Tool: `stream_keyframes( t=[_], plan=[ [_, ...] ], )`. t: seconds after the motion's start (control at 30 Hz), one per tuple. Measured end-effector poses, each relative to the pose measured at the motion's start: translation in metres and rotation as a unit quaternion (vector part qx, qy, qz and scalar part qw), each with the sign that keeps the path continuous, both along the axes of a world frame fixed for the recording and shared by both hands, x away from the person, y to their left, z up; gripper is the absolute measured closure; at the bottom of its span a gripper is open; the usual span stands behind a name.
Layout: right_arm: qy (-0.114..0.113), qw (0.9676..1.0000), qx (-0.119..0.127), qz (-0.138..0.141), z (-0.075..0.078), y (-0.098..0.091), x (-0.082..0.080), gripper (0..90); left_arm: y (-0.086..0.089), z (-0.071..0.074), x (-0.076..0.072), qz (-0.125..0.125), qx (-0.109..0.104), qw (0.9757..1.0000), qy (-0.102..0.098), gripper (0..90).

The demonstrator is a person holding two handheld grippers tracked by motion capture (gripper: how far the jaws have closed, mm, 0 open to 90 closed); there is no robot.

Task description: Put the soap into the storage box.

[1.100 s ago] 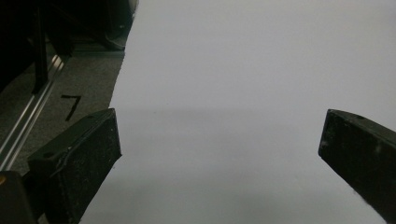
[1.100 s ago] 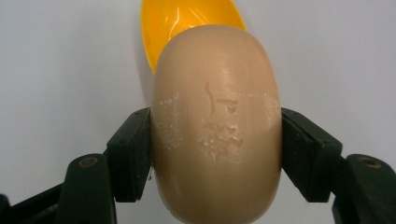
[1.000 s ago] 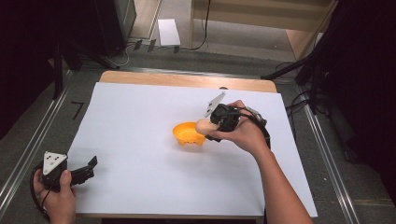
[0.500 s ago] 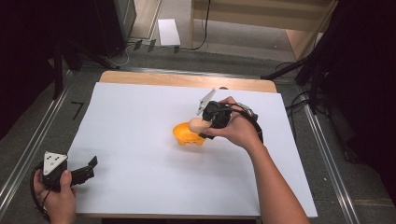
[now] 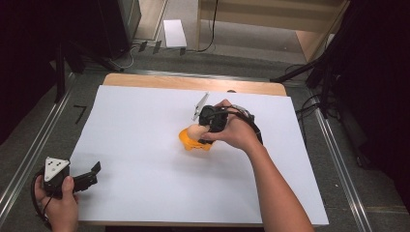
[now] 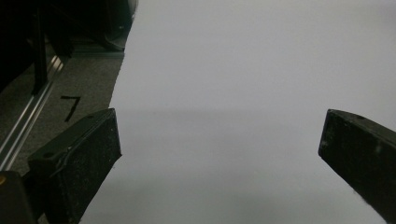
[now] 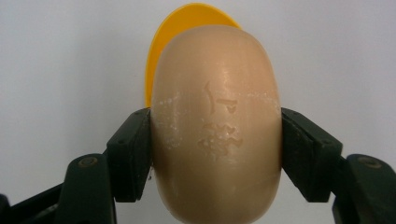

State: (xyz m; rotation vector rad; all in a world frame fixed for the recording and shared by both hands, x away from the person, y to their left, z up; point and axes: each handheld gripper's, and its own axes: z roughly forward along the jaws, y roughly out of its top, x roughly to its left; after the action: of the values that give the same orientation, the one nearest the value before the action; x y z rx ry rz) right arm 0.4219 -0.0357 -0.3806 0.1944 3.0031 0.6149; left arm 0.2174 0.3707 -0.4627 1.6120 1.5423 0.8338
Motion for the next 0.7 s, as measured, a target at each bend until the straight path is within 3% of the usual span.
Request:
stream_keyframes(
  t=[0.23,0.47,0.7],
  plan=[
    [0.006,0.9999,-0.015,-0.002,-0.007,0.001,0.004,33.6,0.0,0.0,0.0,0.0,0.0,1.0,0.0,0.0],
    [0.023,0.9996,-0.008,0.013,-0.013,0.004,0.007,33.4,0.0,0.0,0.0,-0.001,-0.002,1.0,0.0,0.0],
    [0.036,0.9993,-0.002,0.005,-0.015,0.003,0.011,33.2,0.001,0.0,0.0,-0.002,-0.003,1.0,0.0,0.0]
  ],
)
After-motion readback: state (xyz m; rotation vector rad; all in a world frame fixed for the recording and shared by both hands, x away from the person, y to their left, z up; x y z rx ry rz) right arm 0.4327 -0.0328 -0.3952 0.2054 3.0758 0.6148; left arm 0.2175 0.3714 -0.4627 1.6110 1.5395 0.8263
